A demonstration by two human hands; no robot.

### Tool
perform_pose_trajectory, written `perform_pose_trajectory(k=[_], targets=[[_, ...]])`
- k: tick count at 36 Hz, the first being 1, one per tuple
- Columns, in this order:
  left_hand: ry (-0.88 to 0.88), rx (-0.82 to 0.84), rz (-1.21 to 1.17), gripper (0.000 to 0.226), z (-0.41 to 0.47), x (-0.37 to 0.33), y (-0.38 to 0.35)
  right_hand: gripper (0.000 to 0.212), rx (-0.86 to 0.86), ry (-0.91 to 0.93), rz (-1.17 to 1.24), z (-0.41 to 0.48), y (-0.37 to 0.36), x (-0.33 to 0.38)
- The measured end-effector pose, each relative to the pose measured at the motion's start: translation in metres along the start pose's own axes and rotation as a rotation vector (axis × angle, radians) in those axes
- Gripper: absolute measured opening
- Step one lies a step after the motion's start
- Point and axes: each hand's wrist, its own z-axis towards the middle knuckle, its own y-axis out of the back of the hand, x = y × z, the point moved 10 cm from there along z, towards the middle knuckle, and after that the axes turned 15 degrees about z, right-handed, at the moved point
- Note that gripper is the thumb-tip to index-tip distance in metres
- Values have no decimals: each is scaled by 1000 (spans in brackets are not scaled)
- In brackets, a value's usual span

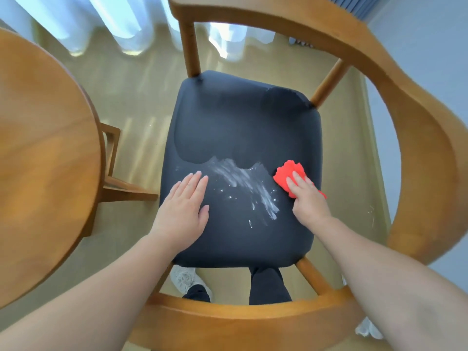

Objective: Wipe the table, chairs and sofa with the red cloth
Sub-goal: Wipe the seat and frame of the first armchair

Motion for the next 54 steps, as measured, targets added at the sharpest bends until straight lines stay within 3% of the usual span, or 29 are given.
perform_pose_trajectory(k=[4,10,19,25,33,42,50,54], targets=[[22,-10,-14,59,-36,13,18,70,-1,-59,115,-5,19,7],[188,-24,-51,57,-86,34,34,69,41,39,106,-16,21,51],[585,-61,-97,49,-153,29,29,59,258,389,-50,-22,12,117],[884,-44,-117,53,-170,10,15,56,272,597,-96,-25,37,157],[992,-130,-140,60,-178,7,13,58,321,790,-258,-1,37,188],[1268,-163,-176,58,-192,-3,10,61,465,1002,-513,31,-13,250],[1180,-291,-68,44,-184,-4,17,63,555,1245,-572,56,-74,304],[1107,-343,-44,37,-180,-9,21,63,554,1269,-641,66,-102,311]])
